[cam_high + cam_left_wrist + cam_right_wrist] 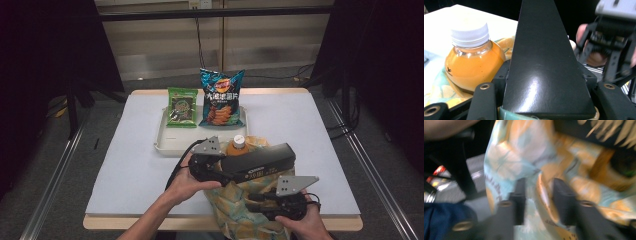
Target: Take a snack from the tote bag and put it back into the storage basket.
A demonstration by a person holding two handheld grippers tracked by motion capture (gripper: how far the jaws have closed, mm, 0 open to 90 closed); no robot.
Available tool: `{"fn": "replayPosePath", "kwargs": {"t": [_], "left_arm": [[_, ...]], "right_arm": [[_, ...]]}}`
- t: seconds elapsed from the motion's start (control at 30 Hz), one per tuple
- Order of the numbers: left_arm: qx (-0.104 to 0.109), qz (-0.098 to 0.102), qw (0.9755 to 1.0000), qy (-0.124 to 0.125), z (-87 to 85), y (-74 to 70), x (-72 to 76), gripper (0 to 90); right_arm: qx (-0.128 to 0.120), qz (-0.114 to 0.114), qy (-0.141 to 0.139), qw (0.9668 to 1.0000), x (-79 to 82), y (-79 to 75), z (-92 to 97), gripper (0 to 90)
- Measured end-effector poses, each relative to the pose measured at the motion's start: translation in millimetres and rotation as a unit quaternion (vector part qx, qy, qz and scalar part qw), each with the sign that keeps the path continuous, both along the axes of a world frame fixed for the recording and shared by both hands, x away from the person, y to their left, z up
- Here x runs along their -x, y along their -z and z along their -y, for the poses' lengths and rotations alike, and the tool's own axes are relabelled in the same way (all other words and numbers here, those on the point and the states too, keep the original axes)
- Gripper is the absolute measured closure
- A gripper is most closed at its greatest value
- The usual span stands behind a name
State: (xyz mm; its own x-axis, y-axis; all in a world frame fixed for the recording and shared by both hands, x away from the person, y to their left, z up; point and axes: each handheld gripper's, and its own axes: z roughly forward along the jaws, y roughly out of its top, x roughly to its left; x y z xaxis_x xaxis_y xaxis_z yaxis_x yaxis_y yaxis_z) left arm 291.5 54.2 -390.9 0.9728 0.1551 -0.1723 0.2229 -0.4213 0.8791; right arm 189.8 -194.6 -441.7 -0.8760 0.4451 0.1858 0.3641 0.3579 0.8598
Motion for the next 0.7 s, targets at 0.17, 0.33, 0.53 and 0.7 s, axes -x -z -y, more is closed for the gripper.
{"fn": "replayPosePath", "kwargs": {"t": [0.17, 0.33, 0.53, 0.7], "left_arm": [[0.002, -0.002, 1.0, -0.005, 1.2, 1.0, -1.5, 43.7], [-0.003, 0.003, 0.9999, -0.012, 0.7, 1.1, -1.9, 43.7], [-0.001, 0.0, 1.0, -0.005, 1.4, 2.7, -1.7, 43.7], [-0.004, -0.002, 1.0, -0.004, 2.4, 2.0, -1.3, 43.7]], "right_arm": [[-0.03, 0.017, 0.016, 0.9993, -2.7, -23.6, -1.7, 46.4], [-0.029, 0.014, 0.005, 0.9995, -12.4, -16.3, -23.1, 39.9], [-0.019, 0.018, 0.004, 0.9996, -13.0, -1.2, -38.0, 63.7], [-0.019, 0.013, -0.012, 0.9997, -12.2, 0.8, -38.7, 90.0]]}}
